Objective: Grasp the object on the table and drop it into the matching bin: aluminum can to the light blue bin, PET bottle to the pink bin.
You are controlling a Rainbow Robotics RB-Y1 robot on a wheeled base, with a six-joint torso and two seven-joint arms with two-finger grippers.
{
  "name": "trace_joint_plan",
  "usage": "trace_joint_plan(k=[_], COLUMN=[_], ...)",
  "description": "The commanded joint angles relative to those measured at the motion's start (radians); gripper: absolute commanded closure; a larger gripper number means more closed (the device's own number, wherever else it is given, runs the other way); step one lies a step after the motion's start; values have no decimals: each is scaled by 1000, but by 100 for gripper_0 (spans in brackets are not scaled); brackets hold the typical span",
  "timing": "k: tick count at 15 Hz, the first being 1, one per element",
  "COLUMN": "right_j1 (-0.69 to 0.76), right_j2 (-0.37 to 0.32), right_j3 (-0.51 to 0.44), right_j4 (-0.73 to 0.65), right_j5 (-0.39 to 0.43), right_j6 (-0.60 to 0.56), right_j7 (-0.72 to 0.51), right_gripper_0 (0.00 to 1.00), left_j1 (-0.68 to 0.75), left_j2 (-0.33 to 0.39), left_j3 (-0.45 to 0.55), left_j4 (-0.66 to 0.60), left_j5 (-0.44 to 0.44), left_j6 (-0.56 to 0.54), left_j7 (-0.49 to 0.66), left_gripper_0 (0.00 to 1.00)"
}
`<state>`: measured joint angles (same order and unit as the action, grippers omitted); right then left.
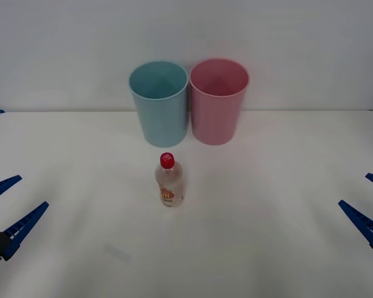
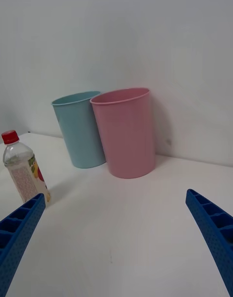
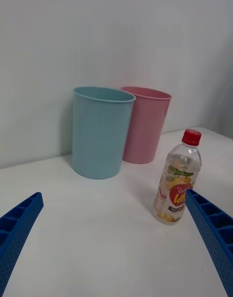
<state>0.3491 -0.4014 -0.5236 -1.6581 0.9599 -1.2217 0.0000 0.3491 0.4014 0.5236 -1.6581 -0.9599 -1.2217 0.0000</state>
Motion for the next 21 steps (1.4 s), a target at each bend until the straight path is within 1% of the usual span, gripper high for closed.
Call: trace_joint_plan(k=[1, 4, 7, 12, 21], right_j1=[1, 21, 21, 7, -64], right_j2=[9, 4, 0, -34, -37], right_j3=[-3, -4, 22, 128, 286], right_j4=[-3, -54, -57, -57, -55], right_j5=[5, 13, 19, 49, 129], right_j6=[-2, 13, 14, 5, 57], right_j7=[0, -8, 0, 41, 104], right_gripper_0=[0, 0, 0, 0, 0], left_j1=[0, 0, 0, 0, 0], left_j2=[0, 0, 0, 0, 0], left_j3=[0, 0, 0, 0, 0], left_j4=[0, 0, 0, 0, 0], left_j5=[0, 0, 0, 0, 0], left_j6=[0, 0, 0, 0, 0], left_j7=[0, 0, 0, 0, 0], left_gripper_0=[0, 0, 0, 0, 0])
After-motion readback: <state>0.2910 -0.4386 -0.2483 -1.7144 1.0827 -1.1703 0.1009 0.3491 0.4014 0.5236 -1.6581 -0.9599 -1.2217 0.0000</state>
